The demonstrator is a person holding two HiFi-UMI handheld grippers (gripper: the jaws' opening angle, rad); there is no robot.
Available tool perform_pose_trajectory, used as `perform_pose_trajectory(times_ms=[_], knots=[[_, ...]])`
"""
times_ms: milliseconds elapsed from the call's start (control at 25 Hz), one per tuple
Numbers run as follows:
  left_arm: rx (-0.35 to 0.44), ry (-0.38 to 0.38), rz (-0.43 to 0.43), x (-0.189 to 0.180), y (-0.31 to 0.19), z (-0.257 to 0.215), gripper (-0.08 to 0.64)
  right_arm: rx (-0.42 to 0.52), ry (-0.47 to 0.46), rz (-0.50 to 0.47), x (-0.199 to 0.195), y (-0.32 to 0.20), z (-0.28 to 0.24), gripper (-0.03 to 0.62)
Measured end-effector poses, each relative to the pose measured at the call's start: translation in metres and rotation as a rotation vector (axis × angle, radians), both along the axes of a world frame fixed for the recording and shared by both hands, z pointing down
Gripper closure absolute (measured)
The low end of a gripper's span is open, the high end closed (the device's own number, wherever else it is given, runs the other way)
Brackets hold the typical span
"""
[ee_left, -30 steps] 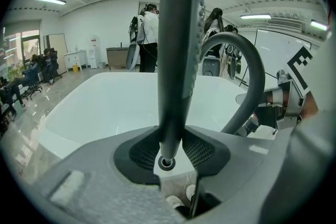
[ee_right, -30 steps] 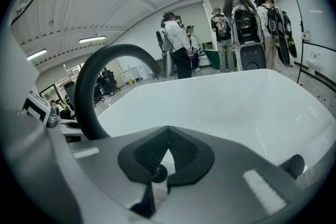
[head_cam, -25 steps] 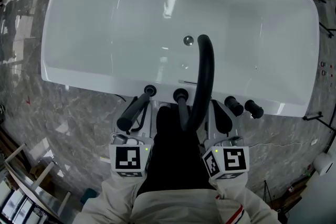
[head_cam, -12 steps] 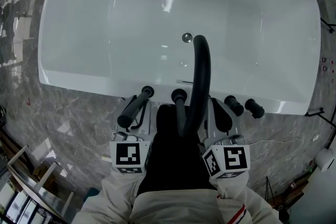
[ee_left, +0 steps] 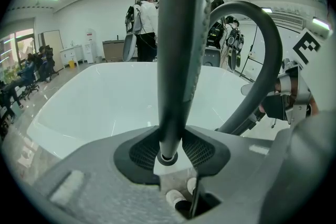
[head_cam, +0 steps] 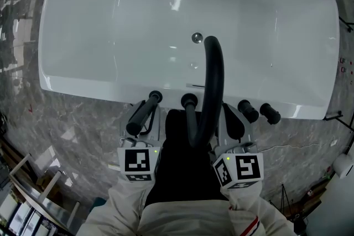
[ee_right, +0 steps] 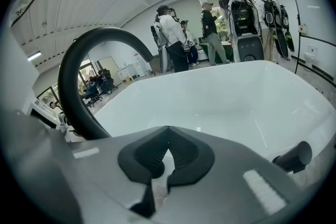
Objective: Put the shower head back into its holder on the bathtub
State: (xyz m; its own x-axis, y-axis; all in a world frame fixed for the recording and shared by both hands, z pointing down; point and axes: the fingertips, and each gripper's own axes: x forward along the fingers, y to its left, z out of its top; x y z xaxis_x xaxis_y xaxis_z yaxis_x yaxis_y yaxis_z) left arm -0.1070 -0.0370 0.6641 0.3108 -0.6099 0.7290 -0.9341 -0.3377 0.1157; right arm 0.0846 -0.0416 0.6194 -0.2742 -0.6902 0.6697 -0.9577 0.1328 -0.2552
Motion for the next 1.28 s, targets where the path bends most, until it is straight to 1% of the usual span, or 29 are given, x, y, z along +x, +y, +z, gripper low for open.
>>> perform_pose_trajectory(times_ms=[240,720,1280], knots=[[-0.008,-0.008,0.014,0.002,0.003,0.009,0.422,-0.009,0.002,0.001,-0.001,0.002,0.004,0.586],[-0.034,-0.009,0.015,0.0,0.006,0.023,0.422,-0.03,0.01,0.003,-0.003,0.005,0.009,0.586],[-0.026,-0.027,0.038,0.002,0.007,0.032,0.422,-0.049,-0.006,0.021,-0.003,0.009,0.016,0.586]])
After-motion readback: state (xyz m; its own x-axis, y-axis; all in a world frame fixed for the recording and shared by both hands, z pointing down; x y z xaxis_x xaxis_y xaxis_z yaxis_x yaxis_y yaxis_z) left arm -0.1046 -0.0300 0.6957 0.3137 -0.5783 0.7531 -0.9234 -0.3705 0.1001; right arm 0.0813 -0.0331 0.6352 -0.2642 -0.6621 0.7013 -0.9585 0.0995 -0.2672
